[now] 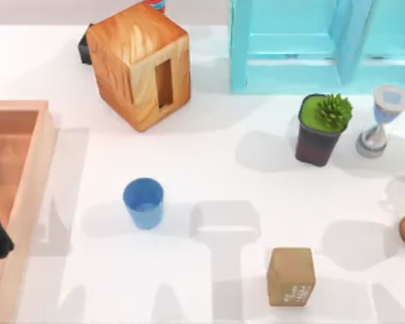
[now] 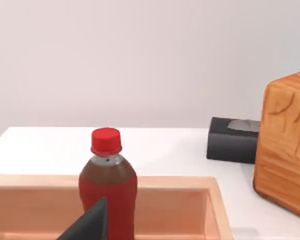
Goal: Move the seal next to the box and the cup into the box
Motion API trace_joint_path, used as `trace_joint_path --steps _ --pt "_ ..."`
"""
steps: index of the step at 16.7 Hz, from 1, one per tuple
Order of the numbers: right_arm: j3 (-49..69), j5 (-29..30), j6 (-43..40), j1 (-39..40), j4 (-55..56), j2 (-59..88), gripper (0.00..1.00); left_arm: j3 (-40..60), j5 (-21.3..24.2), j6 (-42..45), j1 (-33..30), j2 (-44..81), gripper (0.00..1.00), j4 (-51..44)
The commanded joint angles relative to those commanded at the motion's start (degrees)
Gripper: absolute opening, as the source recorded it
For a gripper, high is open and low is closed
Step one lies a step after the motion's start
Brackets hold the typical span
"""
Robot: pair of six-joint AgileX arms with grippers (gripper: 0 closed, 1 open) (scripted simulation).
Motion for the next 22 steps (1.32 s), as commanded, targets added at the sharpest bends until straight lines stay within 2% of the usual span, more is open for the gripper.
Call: trace_joint_path --steps 4,9,16,22 --pt "0.00 0.00 0.00 0.00 0.00 0.00 1.00 1.63 0.38 -0.78 -1.37 1.67 1.00 -1.16" --pt "0.00 0.00 0.00 0.00 0.00 0.00 1.00 14.91 2.86 -7.02 -11.65 16.41 1.00 -10.21" --pt "0.00 0.00 0.00 0.00 0.00 0.00 1.00 46.46 6.07 -22.63 -33.18 58.03 1.00 -32.15" --pt "0.00 0.00 0.00 0.00 0.00 0.00 1.00 74.24 6.18 -38.08 -49.18 92.70 1.00 -52.60"
